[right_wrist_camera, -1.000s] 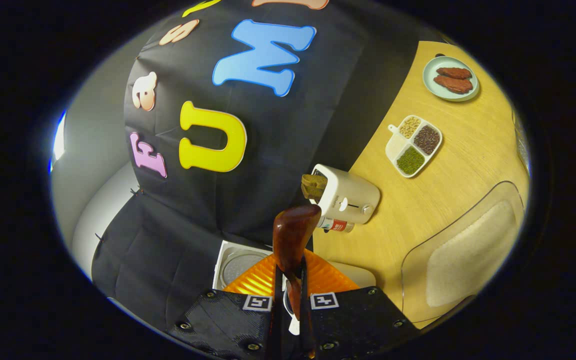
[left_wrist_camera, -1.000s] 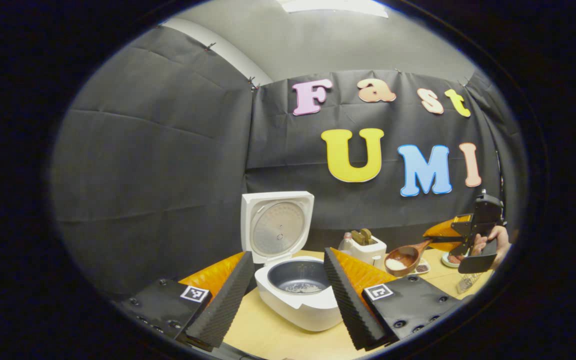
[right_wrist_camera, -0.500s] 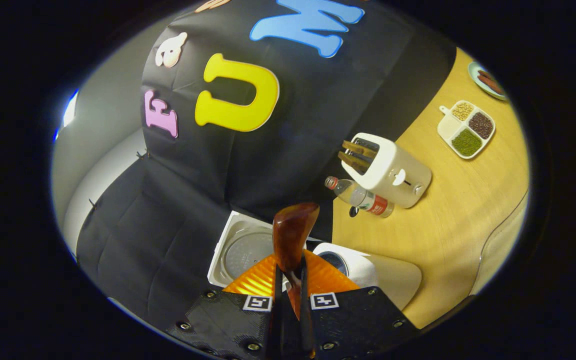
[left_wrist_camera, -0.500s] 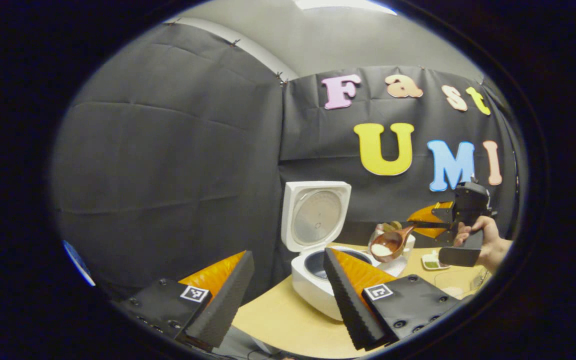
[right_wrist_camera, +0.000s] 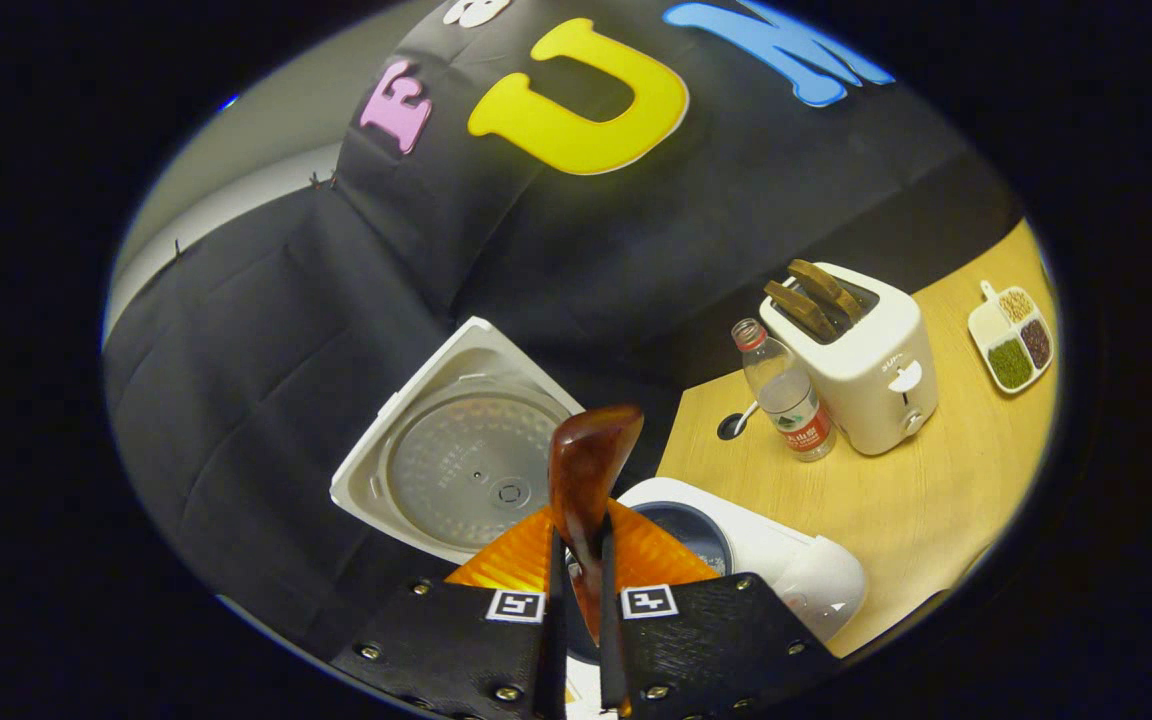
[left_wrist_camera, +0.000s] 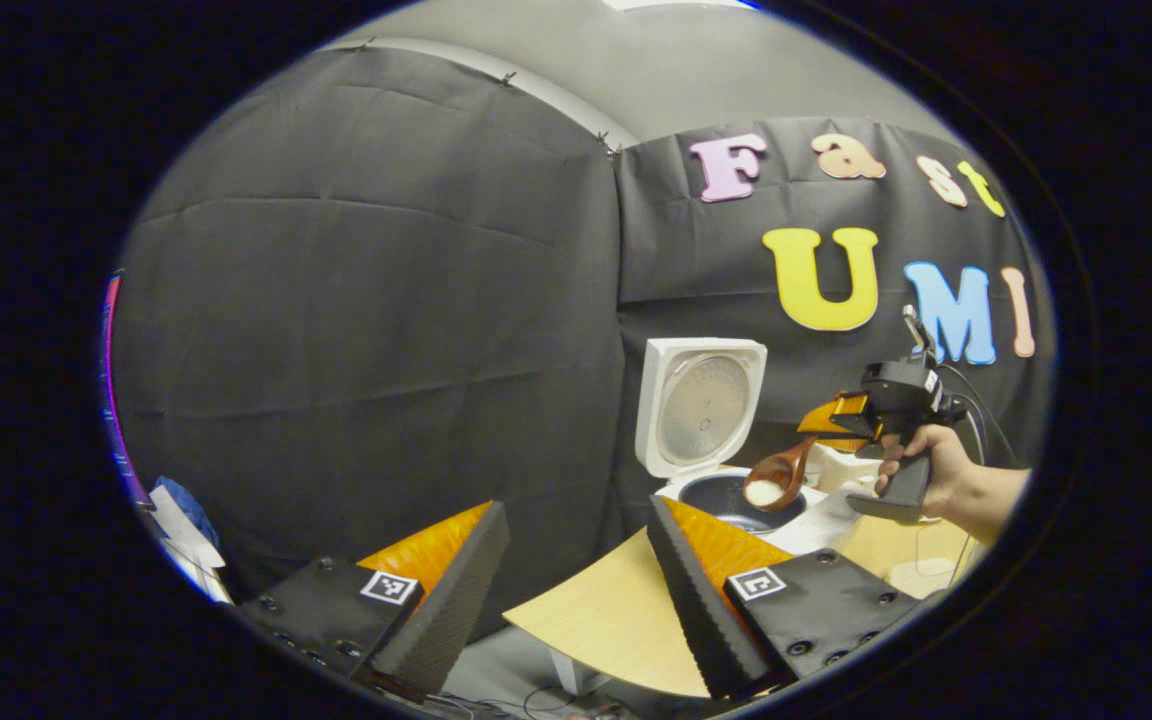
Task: Close the left gripper, press the button to open the rice cooker; take a wooden spoon from the chopstick holder with the right hand, scoop a spoonful of rice and pour it into the rice cooker, then put the wooden spoon back into the chopstick holder.
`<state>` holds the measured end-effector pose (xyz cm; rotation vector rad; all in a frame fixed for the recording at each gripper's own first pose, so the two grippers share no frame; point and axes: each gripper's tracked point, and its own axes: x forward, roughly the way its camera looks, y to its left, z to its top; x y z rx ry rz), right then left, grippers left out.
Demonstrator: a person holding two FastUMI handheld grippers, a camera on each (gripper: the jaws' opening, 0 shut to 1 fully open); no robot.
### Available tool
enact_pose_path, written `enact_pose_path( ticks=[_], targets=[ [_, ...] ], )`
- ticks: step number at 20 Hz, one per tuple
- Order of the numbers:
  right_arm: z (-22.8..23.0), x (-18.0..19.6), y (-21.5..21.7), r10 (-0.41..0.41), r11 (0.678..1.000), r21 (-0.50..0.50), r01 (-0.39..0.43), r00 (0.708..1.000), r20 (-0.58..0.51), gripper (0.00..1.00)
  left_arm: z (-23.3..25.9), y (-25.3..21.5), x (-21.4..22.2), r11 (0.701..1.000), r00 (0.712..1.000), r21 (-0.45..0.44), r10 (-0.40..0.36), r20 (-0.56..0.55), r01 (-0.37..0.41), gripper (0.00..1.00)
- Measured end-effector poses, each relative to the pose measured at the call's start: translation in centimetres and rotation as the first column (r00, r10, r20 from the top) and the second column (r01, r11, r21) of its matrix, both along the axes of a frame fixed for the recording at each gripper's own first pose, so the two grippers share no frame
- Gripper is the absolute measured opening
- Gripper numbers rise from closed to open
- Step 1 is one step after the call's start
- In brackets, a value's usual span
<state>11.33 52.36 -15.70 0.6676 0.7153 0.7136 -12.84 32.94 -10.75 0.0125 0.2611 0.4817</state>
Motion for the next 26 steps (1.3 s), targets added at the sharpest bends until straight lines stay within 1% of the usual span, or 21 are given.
enact_pose_path(
  ticks=[2,4,5,6,7,8,10,11,12,14,15,16,18,19,20,21,22,23,24,25,26],
  targets=[
    [-0.5,-0.4,1.0,0.04,0.997,-0.067,-0.036,0.998,0.054,0.13,-0.2,0.3,-0.2,1.0,1.0,-0.007,0.015,0.001,-0.015,0.99],
    [-0.4,-1.2,1.7,0.088,0.989,-0.127,-0.073,0.989,0.121,0.13,-0.4,0.6,-0.3,1.0,1.0,-0.007,0.026,-0.001,-0.026,0.99],
    [-0.1,-1.5,2.0,0.114,0.984,-0.154,-0.089,0.98,0.164,0.13,-0.6,0.7,-0.3,1.0,1.0,-0.01,0.029,-0.003,-0.029,0.99],
    [0.2,-1.8,2.4,0.139,0.978,-0.182,-0.101,0.968,0.208,0.13,-0.7,0.8,-0.3,0.999,0.999,-0.011,0.032,-0.001,-0.032,0.97],
    [0.4,-2.0,2.6,0.167,0.97,-0.215,-0.113,0.953,0.251,0.13,-0.7,0.8,-0.3,0.999,0.999,-0.015,0.034,0.001,-0.034,0.97],
    [0.5,-2.4,2.7,0.192,0.959,-0.257,-0.116,0.935,0.297,0.13,-0.9,0.8,-0.7,0.999,0.999,-0.018,0.039,0.001,-0.039,0.97],
    [0.7,-2.8,2.9,0.245,0.934,-0.339,-0.11,0.889,0.387,0.13,-1.4,0.9,-0.9,0.999,0.999,-0.029,0.045,-0.002,-0.045,0.97],
    [1.0,-2.8,3.0,0.265,0.923,-0.372,-0.1,0.866,0.424,0.13,-1.4,0.8,-0.8,0.998,0.999,-0.034,0.045,-0.002,-0.045,0.99],
    [1.1,-3.0,3.0,0.286,0.911,-0.401,-0.093,0.843,0.455,0.13,-1.5,0.9,-0.9,0.998,0.999,-0.035,0.046,0.0,-0.046,0.99],
    [1.1,-3.3,2.9,0.33,0.888,-0.452,-0.087,0.804,0.494,0.13,-1.6,1.1,-0.8,0.998,0.999,-0.034,0.047,0.001,-0.047,0.99],
    [1.1,-3.2,2.7,0.346,0.877,-0.474,-0.077,0.785,0.514,0.13,-1.7,1.1,-0.7,0.998,0.999,-0.034,0.048,0.002,-0.048,0.97],
    [1.2,-3.0,2.8,0.359,0.868,-0.492,-0.065,0.766,0.533,0.13,-1.8,1.1,-0.7,0.998,0.999,-0.037,0.048,0.002,-0.048,0.99],
    [1.7,-2.9,2.6,0.378,0.851,-0.524,-0.029,0.727,0.574,0.13,-2.2,1.0,-1.0,0.998,0.999,-0.044,0.049,0.001,-0.049,0.99],
    [1.9,-2.8,2.5,0.39,0.842,-0.54,-0.01,0.702,0.596,0.13,-2.2,1.1,-1.0,0.998,0.999,-0.048,0.049,0.002,-0.049,0.99],
    [2.1,-2.8,2.5,0.407,0.83,-0.558,0.012,0.671,0.62,0.13,-2.3,1.1,-1.0,0.997,0.999,-0.052,0.05,0.001,-0.05,0.97],
    [2.5,-2.8,2.5,0.422,0.821,-0.57,0.031,0.639,0.643,0.13,-2.3,1.2,-1.0,0.997,0.999,-0.055,0.051,0.0,-0.051,0.97],
    [2.9,-2.8,2.9,0.43,0.816,-0.576,0.047,0.616,0.66,0.13,-2.5,1.1,-0.9,0.997,0.999,-0.056,0.049,0.003,-0.049,0.97],
    [3.3,-2.8,2.9,0.431,0.816,-0.576,0.054,0.607,0.668,0.13,-2.3,1.2,-0.8,0.997,0.999,-0.054,0.049,0.006,-0.048,0.97],
    [3.5,-2.8,2.7,0.422,0.822,-0.567,0.049,0.617,0.664,0.13,-2.1,1.3,-0.8,0.998,0.999,-0.051,0.046,0.011,-0.046,0.97],
    [3.7,-2.9,2.6,0.405,0.835,-0.549,0.026,0.647,0.646,0.13,-2.0,1.2,-0.9,0.998,0.999,-0.049,0.045,0.013,-0.044,0.97],
    [3.6,-2.9,2.7,0.383,0.852,-0.523,-0.003,0.685,0.62,0.13,-1.8,1.2,-0.9,0.998,0.999,-0.049,0.042,0.014,-0.041,0.99]
  ],
)
